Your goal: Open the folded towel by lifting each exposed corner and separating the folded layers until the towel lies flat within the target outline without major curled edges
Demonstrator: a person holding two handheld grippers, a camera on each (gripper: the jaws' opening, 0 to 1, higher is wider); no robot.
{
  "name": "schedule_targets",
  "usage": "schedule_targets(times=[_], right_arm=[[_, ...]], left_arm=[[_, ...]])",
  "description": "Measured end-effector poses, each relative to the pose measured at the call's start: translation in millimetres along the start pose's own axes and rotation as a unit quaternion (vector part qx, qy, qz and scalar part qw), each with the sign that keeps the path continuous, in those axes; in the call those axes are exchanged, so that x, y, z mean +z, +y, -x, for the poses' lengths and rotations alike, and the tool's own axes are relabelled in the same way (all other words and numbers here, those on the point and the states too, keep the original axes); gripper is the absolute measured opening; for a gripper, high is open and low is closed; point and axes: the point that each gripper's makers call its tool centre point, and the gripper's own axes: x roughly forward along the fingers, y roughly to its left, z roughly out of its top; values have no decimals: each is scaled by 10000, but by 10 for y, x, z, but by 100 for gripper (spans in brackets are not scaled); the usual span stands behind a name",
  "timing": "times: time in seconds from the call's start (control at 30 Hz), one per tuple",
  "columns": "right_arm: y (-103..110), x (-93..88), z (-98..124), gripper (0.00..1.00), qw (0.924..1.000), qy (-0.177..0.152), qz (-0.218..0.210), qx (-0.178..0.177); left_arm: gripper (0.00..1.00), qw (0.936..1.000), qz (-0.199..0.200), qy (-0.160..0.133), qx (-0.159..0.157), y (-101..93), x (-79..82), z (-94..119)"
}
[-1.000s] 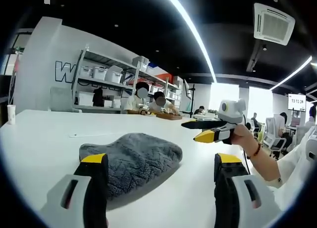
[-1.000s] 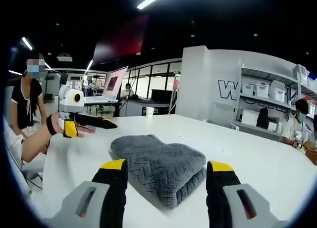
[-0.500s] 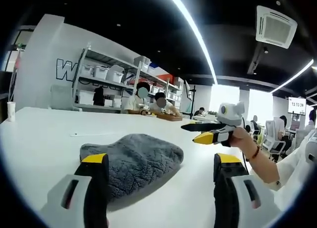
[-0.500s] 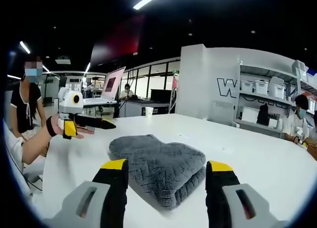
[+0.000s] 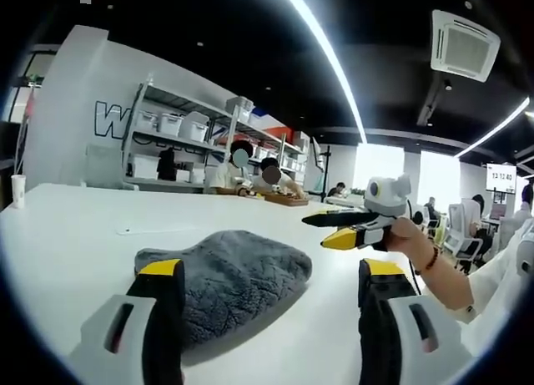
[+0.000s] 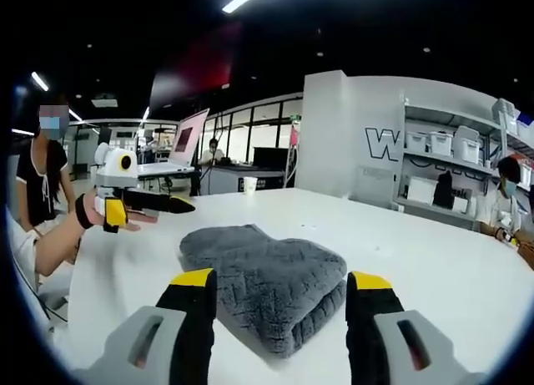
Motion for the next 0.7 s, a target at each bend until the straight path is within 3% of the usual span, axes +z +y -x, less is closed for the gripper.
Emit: schedule_targets(times=[0.2,0.7], right_arm=[[-39,-30,-46,60,10000,72,-30,-11],[-88,-35,-120,59,9999,100,-53,-15]], left_arm=[[82,10000,-8,36,-48,-46,8,-35],[83,9999,129,-63,31,84,20,-121]])
